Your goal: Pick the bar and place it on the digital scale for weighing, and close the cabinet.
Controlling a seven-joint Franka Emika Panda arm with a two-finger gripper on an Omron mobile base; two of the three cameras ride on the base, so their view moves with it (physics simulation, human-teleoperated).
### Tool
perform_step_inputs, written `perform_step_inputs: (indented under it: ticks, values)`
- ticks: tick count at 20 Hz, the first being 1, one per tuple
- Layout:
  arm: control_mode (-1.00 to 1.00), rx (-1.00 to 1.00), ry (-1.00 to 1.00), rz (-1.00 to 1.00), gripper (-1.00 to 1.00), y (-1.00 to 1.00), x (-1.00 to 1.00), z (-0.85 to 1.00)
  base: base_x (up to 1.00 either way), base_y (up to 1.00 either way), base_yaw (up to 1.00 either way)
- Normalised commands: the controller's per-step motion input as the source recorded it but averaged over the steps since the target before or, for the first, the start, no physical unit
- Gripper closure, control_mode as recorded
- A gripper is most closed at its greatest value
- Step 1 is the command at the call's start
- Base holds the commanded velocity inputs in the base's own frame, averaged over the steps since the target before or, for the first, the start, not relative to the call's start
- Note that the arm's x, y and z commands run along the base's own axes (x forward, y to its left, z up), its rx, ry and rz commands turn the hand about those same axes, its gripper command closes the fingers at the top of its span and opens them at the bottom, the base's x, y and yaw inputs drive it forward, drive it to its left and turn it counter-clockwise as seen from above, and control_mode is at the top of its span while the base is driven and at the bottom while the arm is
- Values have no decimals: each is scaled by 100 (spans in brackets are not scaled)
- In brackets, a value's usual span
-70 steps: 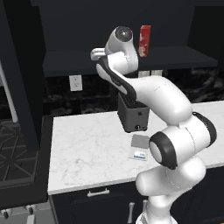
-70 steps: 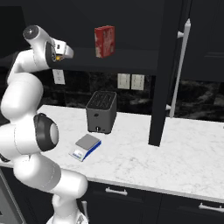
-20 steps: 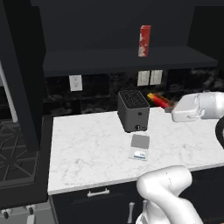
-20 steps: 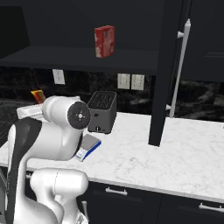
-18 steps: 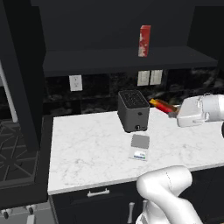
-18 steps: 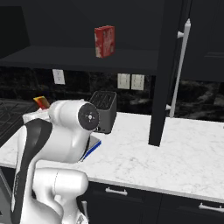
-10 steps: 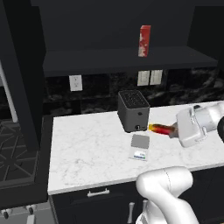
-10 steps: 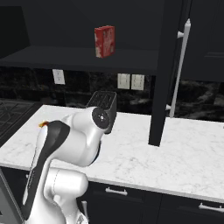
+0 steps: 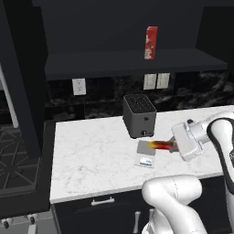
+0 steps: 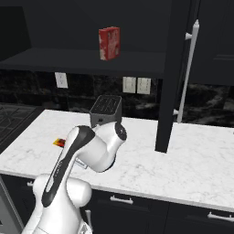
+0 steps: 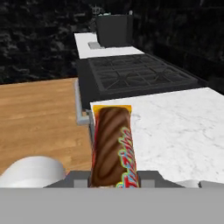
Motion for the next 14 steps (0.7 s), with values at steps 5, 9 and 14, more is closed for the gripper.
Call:
perform_step_inputs:
  ticks: [5,9,14]
  values:
    - [-100,-4,8,0,100,8,66,-29,0,0,0]
    - [-100,-1,5,0,100,0,53,-37,0,0,0]
    - [-100,-2,4,0,100,0,46,-34,0,0,0]
